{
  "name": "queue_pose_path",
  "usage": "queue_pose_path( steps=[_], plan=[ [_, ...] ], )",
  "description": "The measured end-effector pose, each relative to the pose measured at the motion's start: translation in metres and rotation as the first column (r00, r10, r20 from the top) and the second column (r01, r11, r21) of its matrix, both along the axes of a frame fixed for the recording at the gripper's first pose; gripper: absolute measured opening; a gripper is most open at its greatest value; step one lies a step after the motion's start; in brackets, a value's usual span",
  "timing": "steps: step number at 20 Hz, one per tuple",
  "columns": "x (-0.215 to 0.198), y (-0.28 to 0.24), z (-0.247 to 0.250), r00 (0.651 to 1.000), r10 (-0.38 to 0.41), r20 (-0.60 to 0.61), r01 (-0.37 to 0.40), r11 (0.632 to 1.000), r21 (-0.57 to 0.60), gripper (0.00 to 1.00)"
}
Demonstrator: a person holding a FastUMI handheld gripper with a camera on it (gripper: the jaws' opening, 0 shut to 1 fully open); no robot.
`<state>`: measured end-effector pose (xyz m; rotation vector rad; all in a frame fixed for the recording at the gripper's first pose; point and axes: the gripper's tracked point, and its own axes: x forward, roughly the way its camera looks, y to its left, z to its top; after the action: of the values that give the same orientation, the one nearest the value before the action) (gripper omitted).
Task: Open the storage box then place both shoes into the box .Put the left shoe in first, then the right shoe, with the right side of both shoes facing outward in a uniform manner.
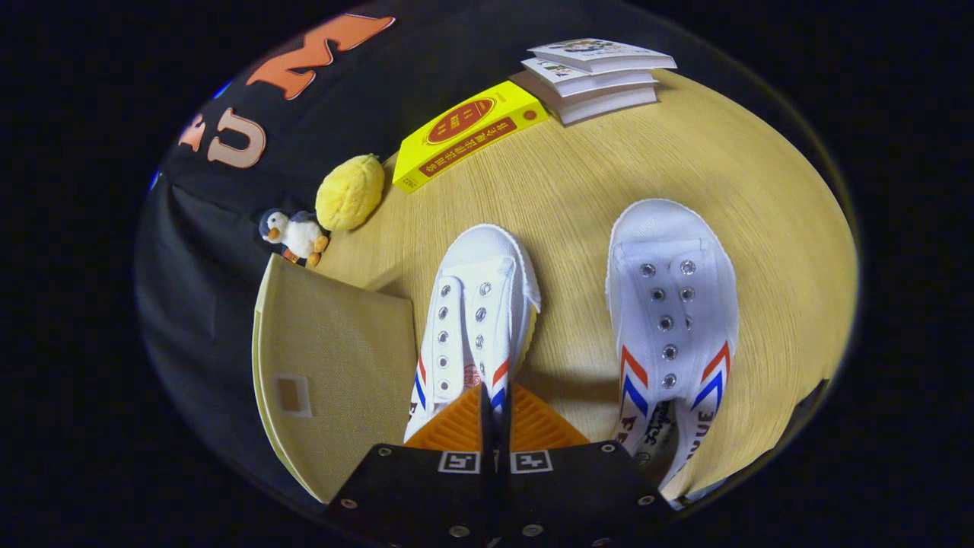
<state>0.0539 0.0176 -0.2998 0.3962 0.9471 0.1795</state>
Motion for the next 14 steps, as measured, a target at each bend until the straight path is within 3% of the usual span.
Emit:
queue_pose_path(
  steps=[6, 14],
  plan=[
    [-0.003, 0.013, 0.076, 0.992, 0.003, 0.122, 0.001, 0.999, -0.033, 0.00],
    [-0.028, 0.080, 0.154, 0.974, 0.039, 0.221, -0.034, 0.999, -0.027, 0.00]
  ],
)
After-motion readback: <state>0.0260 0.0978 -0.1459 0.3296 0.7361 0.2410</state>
